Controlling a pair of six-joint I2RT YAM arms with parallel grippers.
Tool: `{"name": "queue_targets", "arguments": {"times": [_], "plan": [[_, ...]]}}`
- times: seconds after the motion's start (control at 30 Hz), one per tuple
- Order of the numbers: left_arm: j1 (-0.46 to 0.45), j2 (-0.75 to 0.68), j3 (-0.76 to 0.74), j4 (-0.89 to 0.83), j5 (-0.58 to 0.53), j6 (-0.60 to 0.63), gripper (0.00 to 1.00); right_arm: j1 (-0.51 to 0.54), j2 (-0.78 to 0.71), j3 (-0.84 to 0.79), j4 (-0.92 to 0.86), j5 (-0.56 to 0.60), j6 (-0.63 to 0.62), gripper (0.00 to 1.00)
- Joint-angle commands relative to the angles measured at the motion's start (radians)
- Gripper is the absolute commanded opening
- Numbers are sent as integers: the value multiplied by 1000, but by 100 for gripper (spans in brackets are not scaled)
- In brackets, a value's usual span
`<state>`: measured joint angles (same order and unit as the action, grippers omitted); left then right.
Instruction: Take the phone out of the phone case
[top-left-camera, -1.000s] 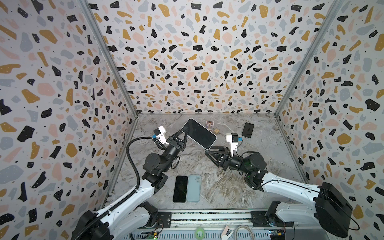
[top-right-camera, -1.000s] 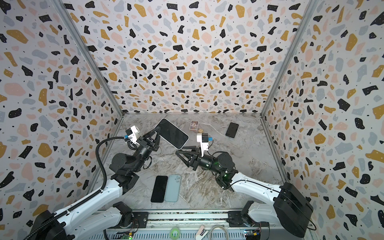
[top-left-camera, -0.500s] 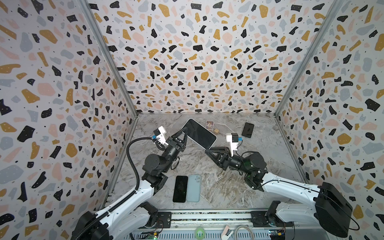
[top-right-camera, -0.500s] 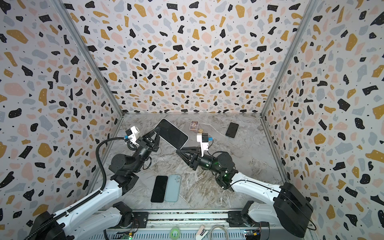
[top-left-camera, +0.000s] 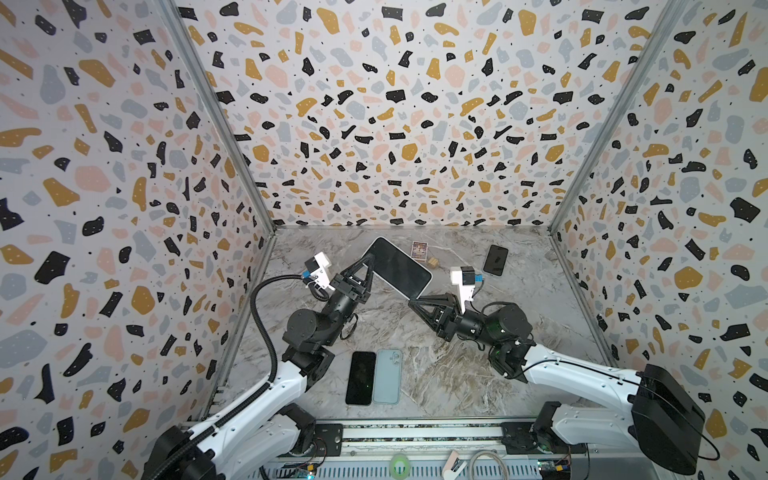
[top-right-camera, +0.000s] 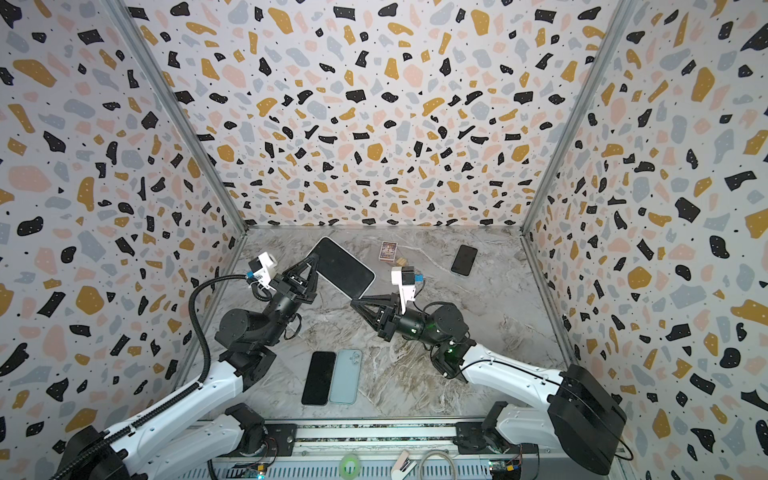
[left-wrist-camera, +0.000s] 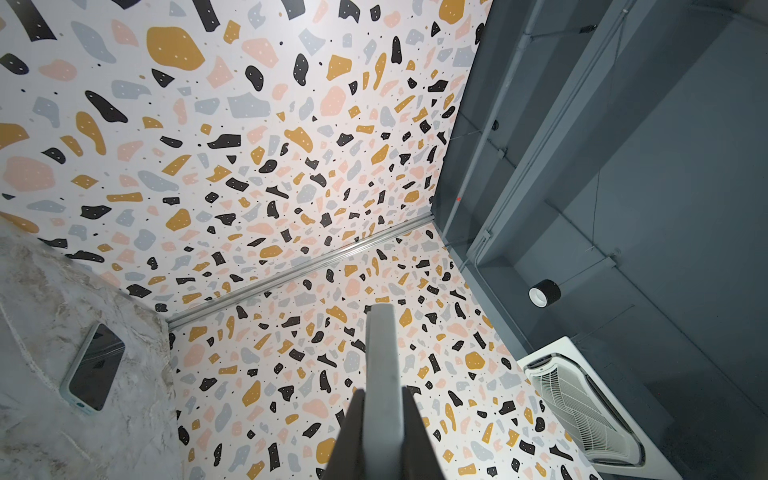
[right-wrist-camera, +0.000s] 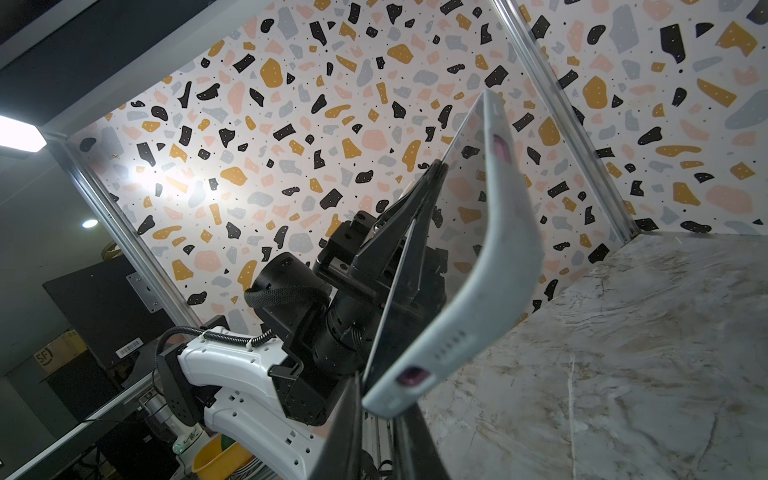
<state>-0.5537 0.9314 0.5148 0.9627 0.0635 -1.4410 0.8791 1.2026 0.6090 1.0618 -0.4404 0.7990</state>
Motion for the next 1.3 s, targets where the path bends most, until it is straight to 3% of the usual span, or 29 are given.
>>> {"name": "queue_targets", "arguments": {"times": [0.0, 0.53, 0.8, 0.83, 1.03, 1.27], "plan": [[1, -23, 31, 27, 7, -20, 0, 4, -31, 36, -42, -21, -79, 0], [1, -37, 76, -107, 51, -46, 0, 4, -60, 91, -338, 16, -306, 0], [1, -49, 74, -128, 48, -39, 0, -12, -76, 110, -394, 11, -340, 0], [1, -53, 69, -119, 41, -42, 0, -11, -84, 104, -391, 2, -340, 2], [2, -43, 48, -58, 21, -59, 0, -11, -153, -9, -285, -22, -281, 42], [1, -26, 30, 3, 19, -68, 0, -12, -184, -122, -98, -6, -201, 54]]}}
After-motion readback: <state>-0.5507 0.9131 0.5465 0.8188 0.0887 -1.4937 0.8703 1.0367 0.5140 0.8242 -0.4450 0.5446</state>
